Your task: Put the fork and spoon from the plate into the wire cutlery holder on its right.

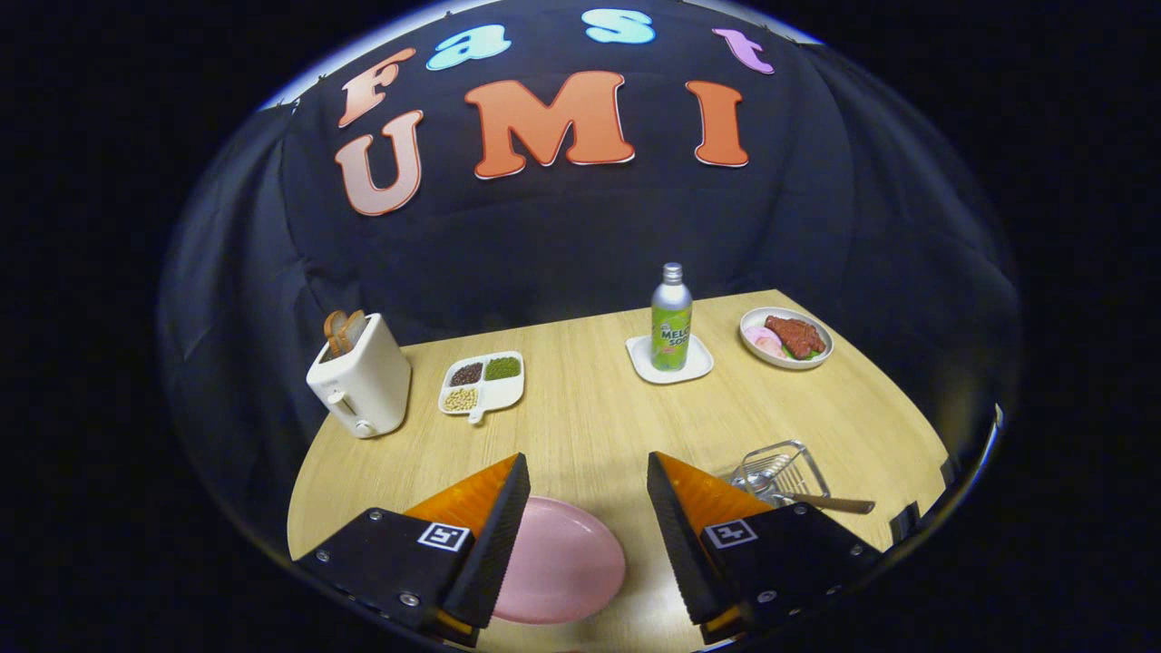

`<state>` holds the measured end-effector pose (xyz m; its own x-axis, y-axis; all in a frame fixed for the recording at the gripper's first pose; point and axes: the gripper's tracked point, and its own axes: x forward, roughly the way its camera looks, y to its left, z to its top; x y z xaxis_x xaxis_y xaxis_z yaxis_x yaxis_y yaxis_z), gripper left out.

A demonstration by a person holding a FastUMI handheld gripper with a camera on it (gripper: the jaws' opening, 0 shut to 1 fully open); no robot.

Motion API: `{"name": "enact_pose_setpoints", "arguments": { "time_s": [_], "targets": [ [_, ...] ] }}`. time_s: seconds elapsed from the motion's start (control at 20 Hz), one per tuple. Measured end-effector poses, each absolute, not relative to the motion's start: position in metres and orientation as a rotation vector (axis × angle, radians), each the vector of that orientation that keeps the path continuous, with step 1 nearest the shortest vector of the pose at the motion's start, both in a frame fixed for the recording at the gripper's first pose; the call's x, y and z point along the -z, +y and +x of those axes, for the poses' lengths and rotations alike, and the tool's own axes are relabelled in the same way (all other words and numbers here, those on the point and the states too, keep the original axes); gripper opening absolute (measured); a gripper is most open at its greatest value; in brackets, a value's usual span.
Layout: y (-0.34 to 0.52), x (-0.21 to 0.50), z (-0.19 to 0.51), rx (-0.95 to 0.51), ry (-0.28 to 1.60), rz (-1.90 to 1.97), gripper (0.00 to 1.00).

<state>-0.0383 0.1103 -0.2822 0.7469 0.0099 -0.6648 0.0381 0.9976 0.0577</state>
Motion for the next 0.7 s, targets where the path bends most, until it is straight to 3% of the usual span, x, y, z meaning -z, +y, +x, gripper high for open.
{"name": "enact_pose_setpoints", "arguments": {
  "time_s": [0.2, 0.7],
  "targets": [
    [0.157, 0.305, -0.054, -0.037, 0.779, 0.059, 0.79],
    [0.214, 0.404, -0.133, -0.131, 1.213, -0.007, 0.78]
  ]
}}
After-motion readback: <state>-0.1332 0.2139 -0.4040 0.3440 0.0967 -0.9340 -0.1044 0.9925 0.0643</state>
